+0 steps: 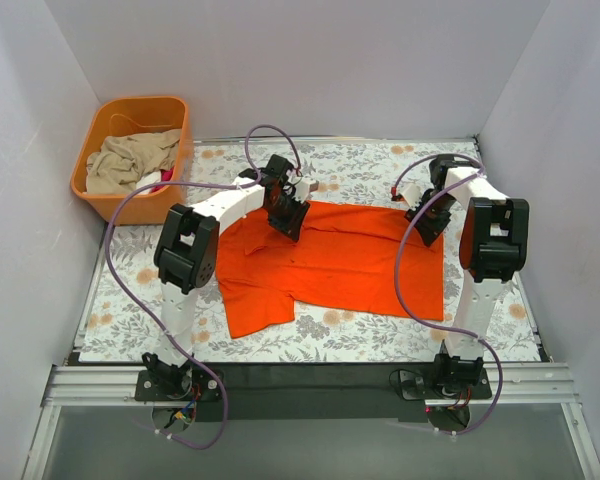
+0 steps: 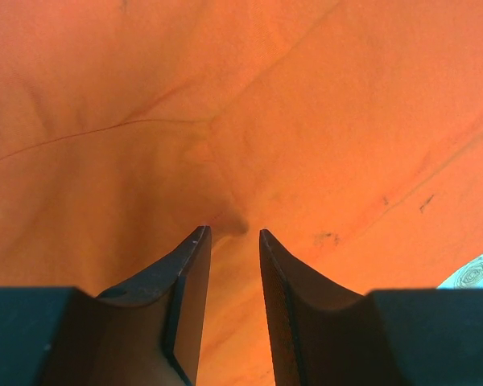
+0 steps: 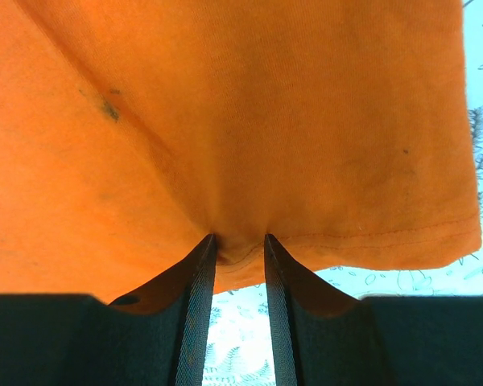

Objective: Fold and stack the t-shirts
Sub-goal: Fold the tshirt

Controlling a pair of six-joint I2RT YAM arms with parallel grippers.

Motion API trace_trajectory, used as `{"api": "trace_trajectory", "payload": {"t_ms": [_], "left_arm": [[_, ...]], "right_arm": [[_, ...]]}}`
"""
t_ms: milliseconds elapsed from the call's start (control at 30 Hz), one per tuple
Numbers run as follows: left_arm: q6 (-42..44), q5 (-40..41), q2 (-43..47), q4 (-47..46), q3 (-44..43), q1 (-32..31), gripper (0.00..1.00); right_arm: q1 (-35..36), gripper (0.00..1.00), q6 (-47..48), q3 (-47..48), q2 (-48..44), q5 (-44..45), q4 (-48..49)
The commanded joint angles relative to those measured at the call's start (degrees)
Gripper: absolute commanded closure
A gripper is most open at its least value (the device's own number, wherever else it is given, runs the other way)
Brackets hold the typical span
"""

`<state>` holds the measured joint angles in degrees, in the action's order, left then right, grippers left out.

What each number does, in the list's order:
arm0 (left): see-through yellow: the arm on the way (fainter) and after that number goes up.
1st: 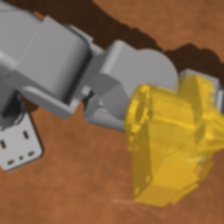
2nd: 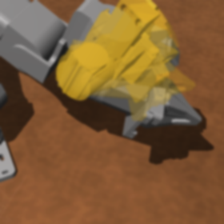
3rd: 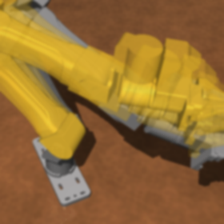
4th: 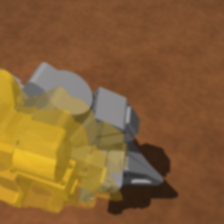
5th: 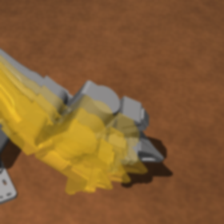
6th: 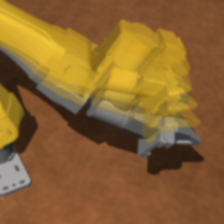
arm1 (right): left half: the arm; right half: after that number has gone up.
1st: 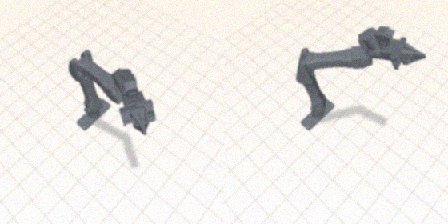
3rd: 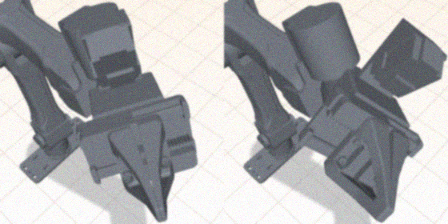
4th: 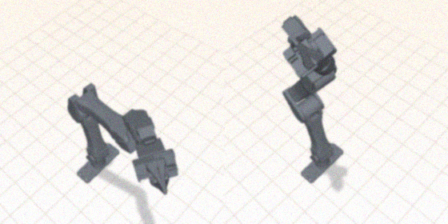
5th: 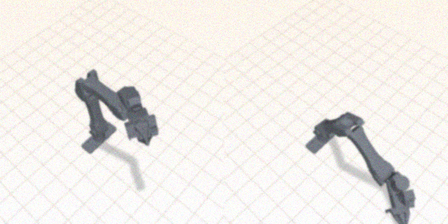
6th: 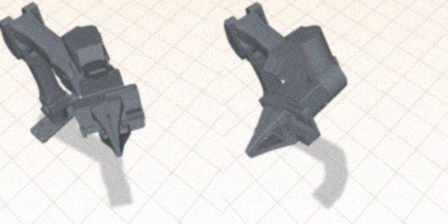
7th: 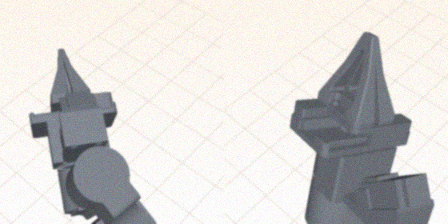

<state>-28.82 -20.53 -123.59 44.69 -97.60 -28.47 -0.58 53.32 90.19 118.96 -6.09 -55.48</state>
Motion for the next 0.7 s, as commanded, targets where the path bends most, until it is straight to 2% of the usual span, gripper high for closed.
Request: {"api": "trace_trajectory", "payload": {"t_ms": [0,200,333,533,667], "left_arm": [[-0.1,0.1,-0.3,-0.6,0.2,-0.7,0.7],[-0.6,-0.5,-1.0,-0.6,0.9,-1.0,0.72],[-0.5,-0.5,-1.1,-0.5,0.8,-1.0,0.76],[-0.5,-1.8,-0.2,0.6,-0.1,-1.1,0.98],[-0.4,-3.5,1.7,2.2,-1.2,-1.1,1.0]], "right_arm": [[0.0,0.68,1.9,0.8,1.1,0.6,-0.9],[0.0,0.67,1.7,0.8,1.9,0.7,-0.9],[0.0,0.67,1.5,1.0,2.6,1.0,-0.9],[-0.1,0.67,1.3,1.5,3.3,1.0,-0.9],[-0.3,0.67,1.2,2.4,3.5,1.0,-0.9]]}}
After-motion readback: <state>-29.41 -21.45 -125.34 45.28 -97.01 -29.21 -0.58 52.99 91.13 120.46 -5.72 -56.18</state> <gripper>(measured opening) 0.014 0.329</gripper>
